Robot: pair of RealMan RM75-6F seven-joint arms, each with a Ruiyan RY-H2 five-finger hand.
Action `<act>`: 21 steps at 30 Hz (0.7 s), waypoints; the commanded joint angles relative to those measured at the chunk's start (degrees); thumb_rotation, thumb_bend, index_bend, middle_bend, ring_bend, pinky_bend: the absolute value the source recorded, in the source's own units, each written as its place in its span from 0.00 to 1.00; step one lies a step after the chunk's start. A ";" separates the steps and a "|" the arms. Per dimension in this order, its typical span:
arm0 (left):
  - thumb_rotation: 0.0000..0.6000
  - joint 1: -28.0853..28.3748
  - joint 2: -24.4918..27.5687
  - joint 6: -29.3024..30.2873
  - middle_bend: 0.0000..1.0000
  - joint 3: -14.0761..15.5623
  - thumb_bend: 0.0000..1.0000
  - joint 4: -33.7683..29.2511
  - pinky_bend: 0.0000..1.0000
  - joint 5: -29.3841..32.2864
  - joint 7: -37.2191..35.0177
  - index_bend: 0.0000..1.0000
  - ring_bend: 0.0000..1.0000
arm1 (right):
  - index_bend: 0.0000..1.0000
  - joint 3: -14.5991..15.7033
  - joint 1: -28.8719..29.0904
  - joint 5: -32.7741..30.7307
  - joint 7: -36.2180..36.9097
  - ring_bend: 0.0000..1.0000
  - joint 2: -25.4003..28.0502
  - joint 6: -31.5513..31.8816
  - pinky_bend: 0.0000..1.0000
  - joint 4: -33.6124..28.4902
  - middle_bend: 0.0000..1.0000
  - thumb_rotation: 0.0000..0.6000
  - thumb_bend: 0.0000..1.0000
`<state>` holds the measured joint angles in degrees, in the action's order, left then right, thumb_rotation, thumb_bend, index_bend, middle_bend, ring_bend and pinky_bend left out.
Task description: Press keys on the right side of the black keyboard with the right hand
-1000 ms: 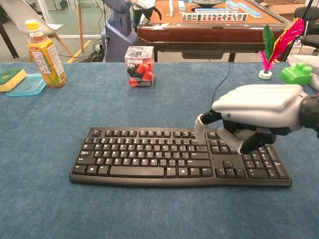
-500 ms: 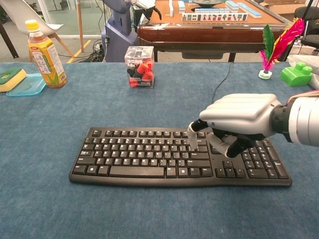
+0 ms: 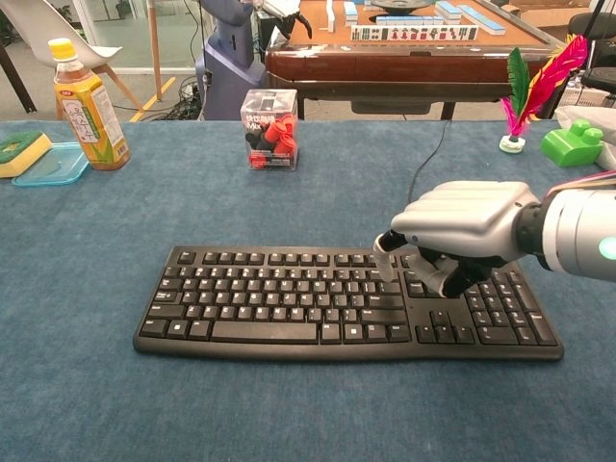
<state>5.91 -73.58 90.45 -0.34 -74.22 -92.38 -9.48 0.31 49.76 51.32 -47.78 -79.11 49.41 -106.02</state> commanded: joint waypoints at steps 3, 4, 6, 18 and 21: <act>1.00 0.02 -0.01 -0.10 0.89 0.01 0.39 -0.12 0.91 0.03 0.18 0.54 0.80 | 0.36 0.96 1.03 -1.34 -0.75 1.00 -0.69 0.58 1.00 0.46 1.00 1.00 1.00; 1.00 0.02 -0.01 -0.11 0.89 0.00 0.39 -0.11 0.91 0.07 0.13 0.54 0.80 | 0.36 1.12 1.19 -1.61 -0.89 1.00 -0.77 0.70 1.00 0.53 1.00 1.00 1.00; 1.00 -0.01 -0.06 -0.09 0.89 -0.02 0.39 0.01 0.91 0.11 -0.06 0.54 0.80 | 0.36 1.47 1.55 -2.24 -1.14 1.00 -0.99 0.94 1.00 0.71 1.00 1.00 1.00; 1.00 -0.01 0.08 -0.09 0.89 -0.11 0.39 0.08 0.91 0.23 -0.39 0.54 0.80 | 0.36 2.81 3.10 -4.18 -1.20 1.00 -2.29 1.74 1.00 1.86 1.00 1.00 1.00; 1.00 -0.06 0.11 -0.04 0.89 -0.11 0.39 0.23 0.91 0.25 -0.64 0.54 0.79 | 0.36 3.03 3.50 -4.54 -1.13 1.00 -2.75 1.71 1.00 2.23 1.00 1.00 1.00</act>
<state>5.86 -73.47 90.41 -0.45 -73.99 -92.13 -10.12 3.30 53.22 46.82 -48.92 -81.81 51.13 -103.83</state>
